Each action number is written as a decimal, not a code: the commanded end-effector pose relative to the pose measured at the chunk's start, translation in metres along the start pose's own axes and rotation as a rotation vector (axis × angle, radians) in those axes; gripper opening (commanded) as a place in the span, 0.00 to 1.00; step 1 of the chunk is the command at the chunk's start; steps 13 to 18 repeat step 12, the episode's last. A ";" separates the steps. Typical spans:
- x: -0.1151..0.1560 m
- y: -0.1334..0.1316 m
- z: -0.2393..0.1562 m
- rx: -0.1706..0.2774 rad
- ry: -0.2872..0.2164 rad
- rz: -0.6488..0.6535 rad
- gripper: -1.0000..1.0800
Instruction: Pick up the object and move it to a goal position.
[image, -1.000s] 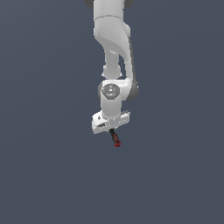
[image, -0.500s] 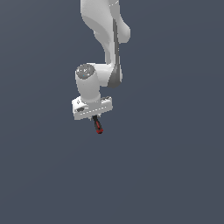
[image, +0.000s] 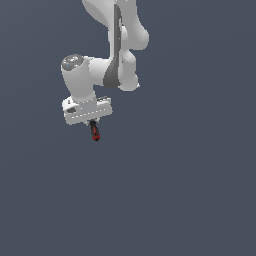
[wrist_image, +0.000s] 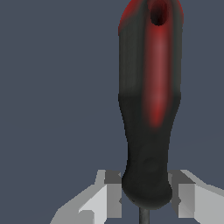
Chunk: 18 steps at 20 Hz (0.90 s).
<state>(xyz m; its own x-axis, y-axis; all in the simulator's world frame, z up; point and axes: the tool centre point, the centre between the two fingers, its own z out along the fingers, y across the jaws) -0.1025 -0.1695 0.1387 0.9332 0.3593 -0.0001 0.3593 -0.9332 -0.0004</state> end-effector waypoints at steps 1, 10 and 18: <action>-0.009 0.009 -0.007 0.000 0.000 -0.002 0.00; -0.014 0.016 -0.012 0.000 0.000 -0.002 0.00; -0.013 0.015 -0.011 0.000 0.000 -0.002 0.00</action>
